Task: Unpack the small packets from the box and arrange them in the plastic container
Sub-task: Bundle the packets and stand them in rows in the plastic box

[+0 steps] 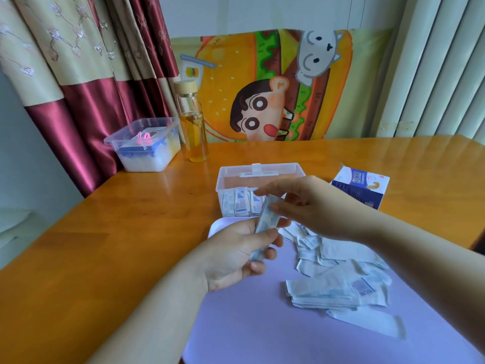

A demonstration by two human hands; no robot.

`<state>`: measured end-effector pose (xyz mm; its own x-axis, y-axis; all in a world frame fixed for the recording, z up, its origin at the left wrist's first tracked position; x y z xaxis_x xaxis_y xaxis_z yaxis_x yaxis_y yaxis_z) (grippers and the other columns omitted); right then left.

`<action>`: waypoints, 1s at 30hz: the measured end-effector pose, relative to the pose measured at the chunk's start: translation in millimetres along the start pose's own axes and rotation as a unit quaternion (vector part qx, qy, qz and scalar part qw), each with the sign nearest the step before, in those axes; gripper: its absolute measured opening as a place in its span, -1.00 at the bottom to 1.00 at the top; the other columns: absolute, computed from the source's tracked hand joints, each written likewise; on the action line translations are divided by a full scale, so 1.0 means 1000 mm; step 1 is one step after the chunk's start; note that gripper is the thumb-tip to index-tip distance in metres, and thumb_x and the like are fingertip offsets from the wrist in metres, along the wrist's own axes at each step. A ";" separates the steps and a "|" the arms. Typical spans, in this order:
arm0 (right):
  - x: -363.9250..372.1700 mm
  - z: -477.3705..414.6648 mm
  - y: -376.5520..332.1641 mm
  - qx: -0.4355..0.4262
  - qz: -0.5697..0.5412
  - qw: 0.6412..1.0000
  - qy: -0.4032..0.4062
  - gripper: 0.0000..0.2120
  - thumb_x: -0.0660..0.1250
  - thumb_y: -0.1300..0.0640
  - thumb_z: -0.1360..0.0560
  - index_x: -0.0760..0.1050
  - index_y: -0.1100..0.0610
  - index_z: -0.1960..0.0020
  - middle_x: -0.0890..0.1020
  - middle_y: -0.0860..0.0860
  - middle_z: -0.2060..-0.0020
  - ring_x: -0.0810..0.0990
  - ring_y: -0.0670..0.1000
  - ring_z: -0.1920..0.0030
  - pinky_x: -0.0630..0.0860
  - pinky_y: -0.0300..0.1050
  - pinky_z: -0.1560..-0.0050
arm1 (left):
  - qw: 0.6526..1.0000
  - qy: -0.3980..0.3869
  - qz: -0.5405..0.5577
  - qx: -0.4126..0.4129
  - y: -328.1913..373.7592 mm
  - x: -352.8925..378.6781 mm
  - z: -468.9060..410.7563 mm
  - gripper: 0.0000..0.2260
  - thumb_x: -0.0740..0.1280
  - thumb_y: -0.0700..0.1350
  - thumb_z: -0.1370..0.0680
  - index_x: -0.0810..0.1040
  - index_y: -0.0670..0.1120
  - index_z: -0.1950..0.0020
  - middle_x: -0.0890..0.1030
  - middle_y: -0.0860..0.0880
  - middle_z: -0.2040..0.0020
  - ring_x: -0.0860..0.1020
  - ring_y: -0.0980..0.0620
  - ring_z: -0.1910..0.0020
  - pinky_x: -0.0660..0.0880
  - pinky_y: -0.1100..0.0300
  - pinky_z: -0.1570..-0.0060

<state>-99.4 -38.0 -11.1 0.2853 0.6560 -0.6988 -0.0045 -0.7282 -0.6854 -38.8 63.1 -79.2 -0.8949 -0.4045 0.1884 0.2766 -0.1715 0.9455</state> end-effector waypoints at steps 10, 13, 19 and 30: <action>-0.014 -0.024 0.002 -0.022 0.032 0.998 0.059 -0.71 0.30 0.25 -0.53 0.56 -0.02 -0.19 0.66 0.01 0.22 0.65 -0.15 0.22 0.55 -0.30 0.21 | 0.997 0.041 -0.044 0.057 0.026 -0.010 -0.024 -0.85 0.21 -0.20 -0.60 0.56 -0.05 -0.04 0.54 0.04 0.31 0.41 0.14 0.38 0.23 0.35 0.50; -0.032 -0.040 0.007 -0.021 0.006 0.997 0.076 -0.74 0.32 0.28 -0.51 0.58 0.04 -0.14 0.66 -0.10 0.27 0.64 -0.20 0.28 0.53 -0.41 0.24 | 0.988 0.060 -0.113 0.083 0.046 -0.011 -0.032 -0.85 0.19 -0.16 -0.62 0.53 0.01 -0.07 0.56 0.05 0.21 0.51 0.15 0.34 0.37 0.34 0.44; -0.073 -0.086 0.039 0.011 0.077 0.986 0.149 -0.70 0.32 0.28 -0.48 0.58 0.08 -0.18 0.68 0.11 0.23 0.65 0.08 0.24 0.61 -0.01 0.08 | 0.891 0.211 -0.360 0.178 0.102 -0.030 -0.075 -0.81 0.18 -0.04 -0.62 0.37 0.13 -0.23 0.52 0.09 -0.10 0.56 0.02 -0.04 0.54 -0.01 -0.07; -0.059 -0.136 0.128 0.150 0.199 0.965 0.078 -0.81 0.32 0.18 -0.50 0.48 0.10 -0.11 0.56 0.03 -0.04 0.52 0.02 0.07 0.54 -0.09 0.08 | 0.908 0.077 -0.412 0.006 0.086 -0.029 -0.178 -0.85 0.20 -0.18 -0.59 0.56 -0.07 -0.03 0.64 -0.10 0.12 0.62 -0.11 0.06 0.50 -0.09 -0.19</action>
<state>13.8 -197.0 -29.8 0.3440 0.2806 -0.8961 -0.4137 -0.8114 -0.4129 73.3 -100.0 -50.3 -0.7366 -0.2645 -0.6225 -0.4688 -0.4637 0.7518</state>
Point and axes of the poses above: each hand's wrist, its own z-axis away from the middle knuckle, its own x-axis out of the palm, y = z × x, the point moved 5 cm from there along -z, towards the middle knuckle
